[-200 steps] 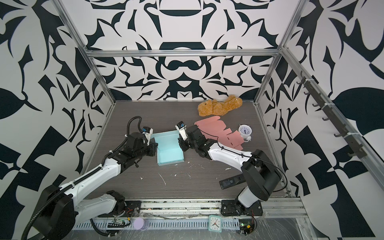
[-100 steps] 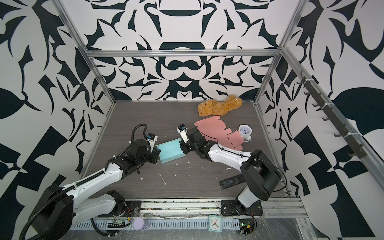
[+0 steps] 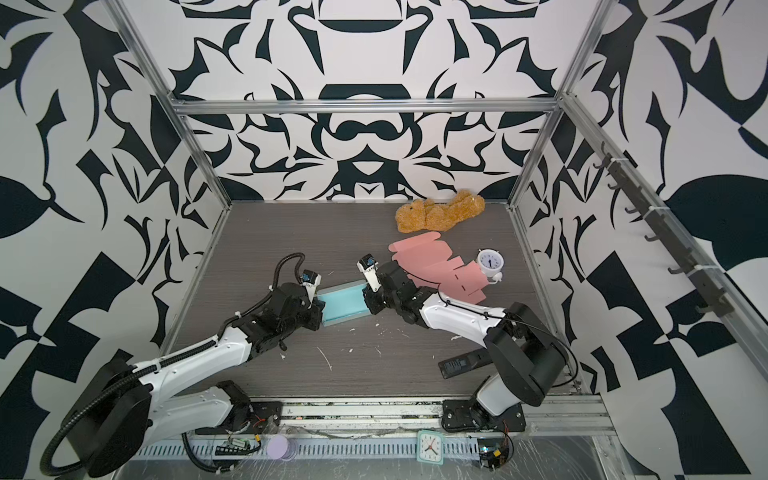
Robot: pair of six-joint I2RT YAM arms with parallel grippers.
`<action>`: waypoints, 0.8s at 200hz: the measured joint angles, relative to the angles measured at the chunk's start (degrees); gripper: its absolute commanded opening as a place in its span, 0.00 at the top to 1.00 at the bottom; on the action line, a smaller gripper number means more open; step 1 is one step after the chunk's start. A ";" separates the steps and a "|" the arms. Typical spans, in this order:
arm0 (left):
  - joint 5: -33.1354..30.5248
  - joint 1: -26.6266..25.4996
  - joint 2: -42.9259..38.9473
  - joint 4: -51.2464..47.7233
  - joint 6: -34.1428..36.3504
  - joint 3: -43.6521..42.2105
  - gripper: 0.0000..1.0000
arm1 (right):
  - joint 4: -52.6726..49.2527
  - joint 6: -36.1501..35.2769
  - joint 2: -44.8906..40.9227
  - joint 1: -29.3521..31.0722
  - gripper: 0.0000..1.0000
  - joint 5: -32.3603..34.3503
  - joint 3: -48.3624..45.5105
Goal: Fold the paper box
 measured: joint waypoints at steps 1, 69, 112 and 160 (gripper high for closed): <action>-0.11 -0.09 0.07 0.00 -0.02 0.00 0.87 | 0.02 0.00 0.00 0.00 0.84 0.00 -0.04; -2.43 -1.81 0.50 0.90 -1.55 -1.36 0.87 | 0.02 -0.02 -1.57 0.35 0.81 0.28 -2.03; -3.10 -2.43 0.68 1.29 -2.62 -1.57 0.87 | 0.07 -0.04 -2.47 0.50 0.77 0.44 -3.30; -3.45 -3.04 1.38 1.92 -3.26 -1.60 0.87 | 1.90 0.13 -5.70 0.59 0.67 0.52 -7.30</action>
